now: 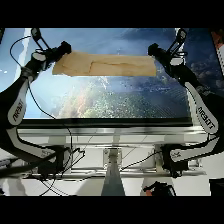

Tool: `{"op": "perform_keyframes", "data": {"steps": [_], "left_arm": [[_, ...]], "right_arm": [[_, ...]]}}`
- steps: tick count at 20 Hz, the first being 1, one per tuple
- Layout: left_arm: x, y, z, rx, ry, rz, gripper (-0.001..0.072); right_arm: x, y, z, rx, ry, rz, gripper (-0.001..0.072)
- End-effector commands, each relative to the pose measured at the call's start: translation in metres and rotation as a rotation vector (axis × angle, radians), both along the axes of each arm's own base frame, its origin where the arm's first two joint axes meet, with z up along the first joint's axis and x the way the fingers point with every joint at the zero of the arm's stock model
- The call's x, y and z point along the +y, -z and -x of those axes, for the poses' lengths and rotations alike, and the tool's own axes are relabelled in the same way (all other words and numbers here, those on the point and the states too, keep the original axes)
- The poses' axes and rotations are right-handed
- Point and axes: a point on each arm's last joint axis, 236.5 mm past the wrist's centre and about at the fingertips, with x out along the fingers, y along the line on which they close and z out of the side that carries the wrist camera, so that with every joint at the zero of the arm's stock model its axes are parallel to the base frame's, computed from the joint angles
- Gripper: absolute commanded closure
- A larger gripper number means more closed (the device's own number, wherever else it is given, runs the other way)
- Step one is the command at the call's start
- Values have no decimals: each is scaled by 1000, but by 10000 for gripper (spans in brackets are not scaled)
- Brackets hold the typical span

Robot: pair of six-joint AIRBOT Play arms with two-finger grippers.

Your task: Fold the clothes and pants, and hang the long-sleeved shirts on hangers.

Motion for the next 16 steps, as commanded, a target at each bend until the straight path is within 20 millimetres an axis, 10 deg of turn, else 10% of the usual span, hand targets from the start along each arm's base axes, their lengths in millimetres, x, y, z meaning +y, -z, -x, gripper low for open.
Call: {"op": "perform_keyframes", "data": {"steps": [1,9,16], "left_arm": [[38,15,35,165,41,165,2],[103,65,82,355,58,139,1],[27,96,68,368,162,262,1]], "right_arm": [[-12,10,7,51,-55,-7,183],[-15,26,27,140,-170,-12,181],[-5,29,34,166,-211,-38,182]]}}
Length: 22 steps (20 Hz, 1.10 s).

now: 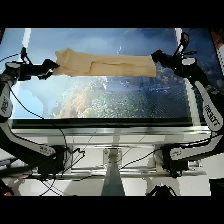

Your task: Fold the clothes and pants, and hang the long-sleeved shirts on hangers.

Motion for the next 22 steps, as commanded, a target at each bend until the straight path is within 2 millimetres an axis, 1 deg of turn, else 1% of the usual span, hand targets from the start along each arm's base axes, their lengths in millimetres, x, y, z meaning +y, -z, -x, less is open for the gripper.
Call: {"op": "perform_keyframes", "data": {"steps": [1,3,4,5,6,7,8,9,10,11,12,13,14,15,17,18,19,20,22], "left_arm": [[-41,13,-9,-22,52,55,2],[-59,16,-22,-68,55,43,10],[-66,16,-28,-94,54,20,49],[-70,17,-34,-113,42,-10,229],[-73,17,-40,-130,29,-36,489],[-76,14,-44,-144,25,-51,687],[-80,9,-46,-166,45,-65,692],[-83,1,-47,-195,89,-92,693],[-86,-10,-45,-226,140,-125,694],[-89,-25,-40,-255,198,-160,694],[-93,-46,-32,-280,258,-186,694],[-99,-68,-22,-303,320,-207,694],[-103,-92,-9,-328,384,-232,695],[-107,-116,3,-355,433,-257,695],[-113,-166,30,-393,478,-271,695],[-116,-188,45,-400,488,-270,695],[-119,-204,61,-404,512,-273,694],[-126,-220,80,-412,558,-269,694],[-136,-244,111,-427,622,-262,694]], "right_arm": [[8,2,6,22,-33,-18,182],[11,3,8,30,-45,-24,183],[12,3,8,32,-49,-26,183],[12,3,9,33,-50,-26,184],[12,4,9,33,-52,-25,184],[12,3,9,32,-53,-24,188],[13,2,9,31,-58,-22,200],[16,0,12,30,-78,-17,252],[20,-1,16,36,-104,-15,321],[26,-4,20,46,-143,-16,373],[34,-6,25,56,-184,-23,409],[42,-11,26,57,-215,-27,490],[53,-17,26,46,-243,-28,602],[66,-23,25,31,-266,-25,699],[101,-37,23,-9,-315,-16,699],[123,-43,24,-22,-329,-24,699],[144,-47,26,-23,-332,-44,700],[169,-50,32,-18,-346,-68,700],[231,-48,58,0,-461,-82,700]]}}
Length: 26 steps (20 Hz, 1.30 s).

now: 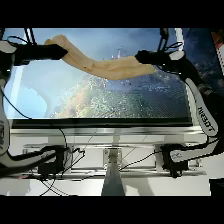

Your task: Fold the clothes and pants, and hang the long-sleeved shirts on hangers.

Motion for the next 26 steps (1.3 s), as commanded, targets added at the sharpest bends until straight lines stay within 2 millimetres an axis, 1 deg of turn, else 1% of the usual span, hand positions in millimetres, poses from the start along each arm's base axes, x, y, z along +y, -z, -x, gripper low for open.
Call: {"op": "perform_keyframes", "data": {"steps": [1,2,4,6,7,8,9,11,12,13,15,16,17,19,21,23,24,25,26], "left_arm": [[-15,-41,60,6,117,-29,693],[-18,-48,68,4,127,-24,694],[-19,-54,73,3,120,-16,693],[-19,-55,73,3,120,-16,693],[-19,-54,73,4,120,-16,693],[-19,-53,73,7,120,-15,692],[-20,-52,72,11,122,-15,693],[-23,-48,70,24,127,0,692],[-25,-45,68,35,131,12,693],[-31,-42,67,47,142,30,692],[-46,-28,64,88,175,60,692],[-58,-19,63,115,200,74,693],[-73,-9,63,145,228,94,692],[-108,13,58,188,268,129,692],[-149,38,44,200,265,165,692],[-191,62,26,190,215,212,692],[-209,74,15,177,173,230,691],[-224,87,5,168,124,246,634],[-239,98,3,178,97,266,304]], "right_arm": [[100,-1,39,23,-149,-32,700],[134,4,55,45,-193,-45,700],[192,15,82,83,-254,-71,700],[238,27,109,147,-299,-99,700],[255,34,121,175,-316,-107,700],[268,40,134,203,-333,-112,700],[275,45,144,227,-349,-115,700],[279,48,163,269,-404,-106,700],[275,48,164,273,-416,-92,699],[265,48,155,267,-409,-78,700],[230,43,120,253,-347,-64,700],[204,36,98,246,-302,-63,699],[174,28,75,241,-253,-69,700],[110,12,38,238,-161,-79,699],[47,-1,16,257,-85,-97,699],[-6,-5,7,289,-29,-105,699],[-29,-3,5,308,-7,-104,699],[-51,1,4,328,13,-96,699],[-70,6,3,338,34,-76,680]]}}
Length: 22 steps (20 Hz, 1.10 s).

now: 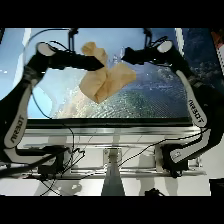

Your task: Fold the clothes and pants, and hang the long-sleeved shirts on hangers.

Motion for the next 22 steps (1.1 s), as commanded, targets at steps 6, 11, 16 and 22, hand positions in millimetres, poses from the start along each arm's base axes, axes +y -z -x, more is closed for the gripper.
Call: {"op": "perform_keyframes", "data": {"steps": [6,11,16,22], "left_arm": [[-61,46,-27,29,-172,83,15],[-30,42,-35,57,-162,87,18],[14,74,-39,-14,-101,-124,20],[24,80,-37,-4,-83,-151,20]], "right_arm": [[-149,34,-7,67,131,208,212],[-132,75,-6,195,143,68,14],[-63,93,5,330,66,-227,14],[-1,91,21,318,-102,-235,14]]}}
